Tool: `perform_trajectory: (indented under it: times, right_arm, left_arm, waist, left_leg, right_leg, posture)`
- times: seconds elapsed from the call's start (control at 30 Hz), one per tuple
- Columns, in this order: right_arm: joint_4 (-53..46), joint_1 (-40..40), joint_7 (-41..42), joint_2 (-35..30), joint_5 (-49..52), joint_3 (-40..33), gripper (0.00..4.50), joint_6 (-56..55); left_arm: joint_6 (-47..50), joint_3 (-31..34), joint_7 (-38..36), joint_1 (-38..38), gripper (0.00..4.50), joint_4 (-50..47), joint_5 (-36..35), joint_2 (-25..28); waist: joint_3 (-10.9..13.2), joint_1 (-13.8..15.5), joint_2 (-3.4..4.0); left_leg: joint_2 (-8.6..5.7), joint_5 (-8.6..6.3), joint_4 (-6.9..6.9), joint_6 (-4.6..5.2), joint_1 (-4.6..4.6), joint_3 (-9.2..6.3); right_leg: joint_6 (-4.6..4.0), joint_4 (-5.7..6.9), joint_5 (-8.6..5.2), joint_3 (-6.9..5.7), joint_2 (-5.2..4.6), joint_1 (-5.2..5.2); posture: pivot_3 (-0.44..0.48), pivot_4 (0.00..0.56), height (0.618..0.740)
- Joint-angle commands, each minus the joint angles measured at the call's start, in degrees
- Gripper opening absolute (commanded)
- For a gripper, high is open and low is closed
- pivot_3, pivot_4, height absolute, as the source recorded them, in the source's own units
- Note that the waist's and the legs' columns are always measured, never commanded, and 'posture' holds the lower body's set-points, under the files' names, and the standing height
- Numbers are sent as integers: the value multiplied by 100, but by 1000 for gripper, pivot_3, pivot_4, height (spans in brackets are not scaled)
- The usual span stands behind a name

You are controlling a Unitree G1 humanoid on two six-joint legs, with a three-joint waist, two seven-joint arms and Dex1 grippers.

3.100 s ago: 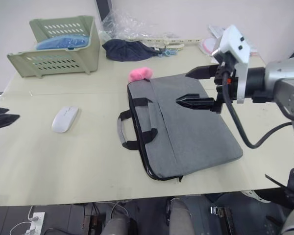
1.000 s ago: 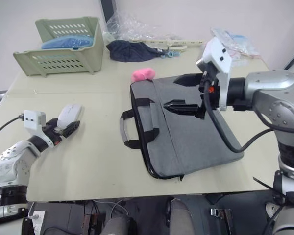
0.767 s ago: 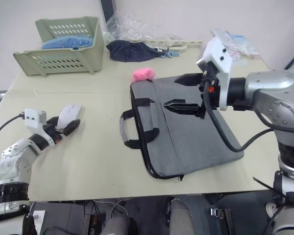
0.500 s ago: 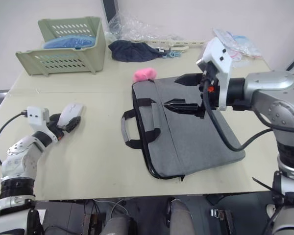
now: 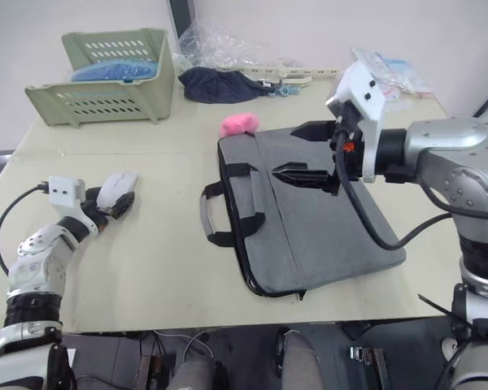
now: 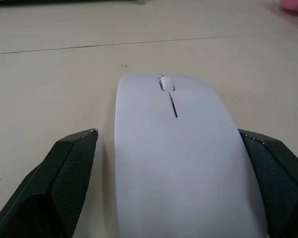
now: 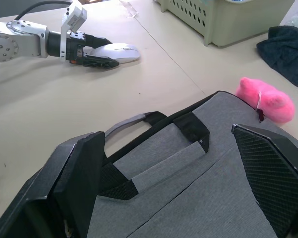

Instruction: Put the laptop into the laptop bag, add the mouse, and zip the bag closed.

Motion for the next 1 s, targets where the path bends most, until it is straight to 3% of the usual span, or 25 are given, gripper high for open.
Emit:
perform_trajectory:
  times: [0.03,0.57,1.0]
  right_arm:
    - [-55,-18,-35,-29,-48,-208,4471,-122]
    - [-103,59,-7,-57,-55,-213,4471,-161]
    - [-50,97,-27,12,-103,-155,4471,-238]
  left_arm:
    - [86,-41,55,104,4500,103,79,-18]
    - [402,124,268,811,4500,-681,-53,-158]
    - [257,131,433,514,4500,-588,-22,-313]
  waist:
    - [0,1,0]
    - [-3,-10,6]
    - [-4,16,6]
  left_leg:
    - [0,0,0,0,0,0]
    - [2,0,-6,0,-1,0]
    - [2,0,-4,0,-2,0]
  right_leg:
    - [0,0,0,0,0,1]
    - [0,-1,0,3,-1,16]
    - [0,-2,0,2,-1,19]
  posture:
    - [0,150,740]
    - [0,150,740]
    - [0,150,740]
